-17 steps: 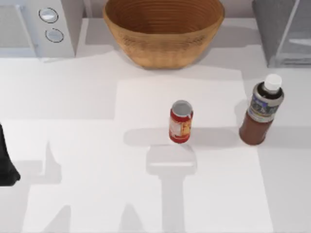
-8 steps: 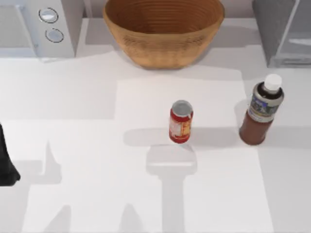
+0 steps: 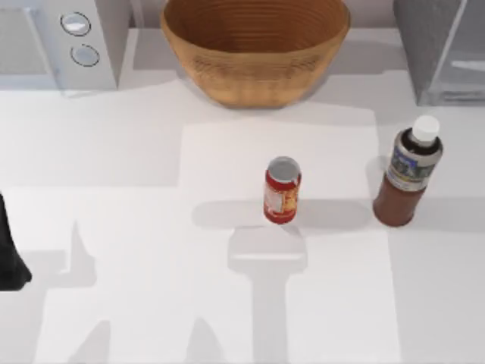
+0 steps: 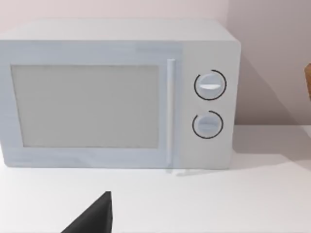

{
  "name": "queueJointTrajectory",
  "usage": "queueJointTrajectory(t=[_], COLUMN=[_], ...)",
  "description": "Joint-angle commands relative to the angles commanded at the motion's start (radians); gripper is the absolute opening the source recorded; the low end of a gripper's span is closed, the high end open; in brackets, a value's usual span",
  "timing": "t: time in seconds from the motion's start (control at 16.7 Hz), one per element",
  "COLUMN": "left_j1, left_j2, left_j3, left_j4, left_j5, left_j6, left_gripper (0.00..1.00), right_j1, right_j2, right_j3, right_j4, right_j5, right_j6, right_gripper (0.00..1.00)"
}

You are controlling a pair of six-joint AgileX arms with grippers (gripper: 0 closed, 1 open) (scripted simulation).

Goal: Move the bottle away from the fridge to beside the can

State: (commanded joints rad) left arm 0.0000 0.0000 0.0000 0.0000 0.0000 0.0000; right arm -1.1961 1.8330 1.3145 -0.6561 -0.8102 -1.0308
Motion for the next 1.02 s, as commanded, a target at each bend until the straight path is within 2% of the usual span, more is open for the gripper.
queueJointTrajectory(t=[0.18,0.36,0.78,1.02], left_j1=[0.0,0.0,0.0,0.0], left_j2=[0.0,0.0,0.0,0.0], left_j3=[0.0,0.0,0.0,0.0], left_j4=[0.0,0.0,0.0,0.0], left_j5=[0.0,0.0,0.0,0.0], left_j6=[0.0,0.0,0.0,0.0], left_gripper=[1.0,1.0,1.0,1.0], right_j1=[0.14,0.237,0.257,0.362], right_j2=[0.002,0.002,-0.006,-0.024], right_j3=[-0.007,-0.011,-0.02,-0.055], right_j4=[0.192,0.316,0.355,0.403], right_j5=[0.029,0.047,0.053,0.147], right_j6=[0.222,0.352,0.387,0.474], right_gripper=[1.0,1.0,1.0,1.0])
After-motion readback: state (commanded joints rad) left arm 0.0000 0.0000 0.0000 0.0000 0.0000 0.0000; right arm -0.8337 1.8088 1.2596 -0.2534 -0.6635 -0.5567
